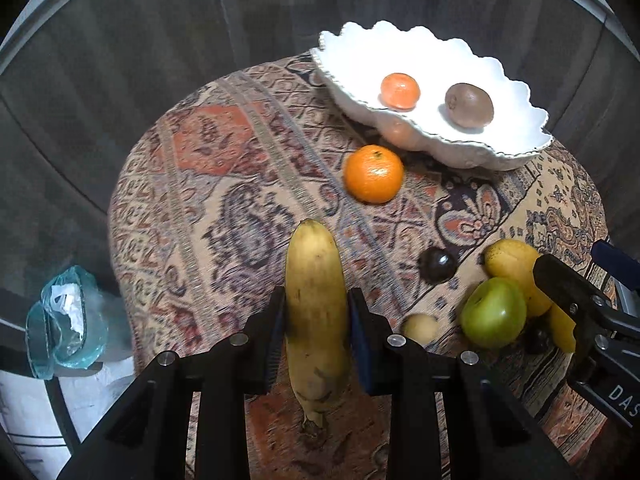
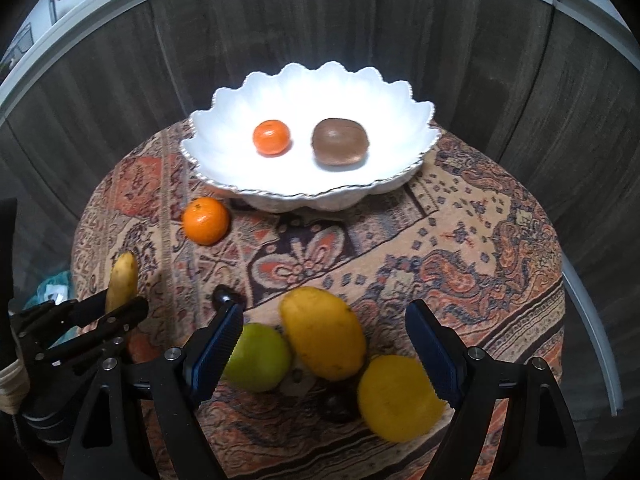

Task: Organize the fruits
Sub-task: 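Hold the banana in the left tool while the right tool grasps the green apple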

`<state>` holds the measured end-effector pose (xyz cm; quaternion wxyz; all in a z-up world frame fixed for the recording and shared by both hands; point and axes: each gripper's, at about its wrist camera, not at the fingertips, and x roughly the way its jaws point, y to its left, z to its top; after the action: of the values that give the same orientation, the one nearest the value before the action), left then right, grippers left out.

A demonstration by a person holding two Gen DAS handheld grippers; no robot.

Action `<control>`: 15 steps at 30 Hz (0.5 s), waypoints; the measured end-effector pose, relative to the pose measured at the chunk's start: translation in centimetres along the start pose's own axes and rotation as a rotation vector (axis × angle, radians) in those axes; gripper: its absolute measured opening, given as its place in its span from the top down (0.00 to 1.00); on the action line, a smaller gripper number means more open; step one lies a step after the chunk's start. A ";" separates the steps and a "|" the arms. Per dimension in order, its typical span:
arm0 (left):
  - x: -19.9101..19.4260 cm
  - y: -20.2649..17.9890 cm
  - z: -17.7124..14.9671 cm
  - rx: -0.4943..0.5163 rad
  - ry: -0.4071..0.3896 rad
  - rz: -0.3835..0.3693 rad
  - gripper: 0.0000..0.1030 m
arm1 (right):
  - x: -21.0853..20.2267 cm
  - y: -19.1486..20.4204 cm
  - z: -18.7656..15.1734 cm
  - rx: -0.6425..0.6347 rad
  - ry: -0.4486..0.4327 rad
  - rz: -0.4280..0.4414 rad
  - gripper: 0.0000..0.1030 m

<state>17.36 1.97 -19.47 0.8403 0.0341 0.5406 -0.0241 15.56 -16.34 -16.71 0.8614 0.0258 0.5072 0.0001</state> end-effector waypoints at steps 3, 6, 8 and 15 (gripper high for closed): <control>0.6 1.6 -0.1 -0.019 0.001 0.003 0.71 | 0.2 0.9 -0.4 -0.015 0.010 0.002 0.18; 0.8 2.6 -0.7 -0.042 0.002 0.006 0.71 | 0.6 1.7 -0.9 -0.030 0.024 -0.001 0.18; 0.7 3.1 -0.8 -0.050 -0.001 0.010 0.71 | 1.0 2.2 -1.2 -0.037 0.038 -0.005 0.18; 0.8 5.0 -1.3 -0.089 -0.007 0.009 0.71 | 2.4 3.5 -2.0 -0.057 0.085 -0.018 0.19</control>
<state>16.89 7.04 -20.60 0.8428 -0.0011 0.5382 0.0035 15.12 -12.68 -19.63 0.8394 -0.0035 0.5435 0.0078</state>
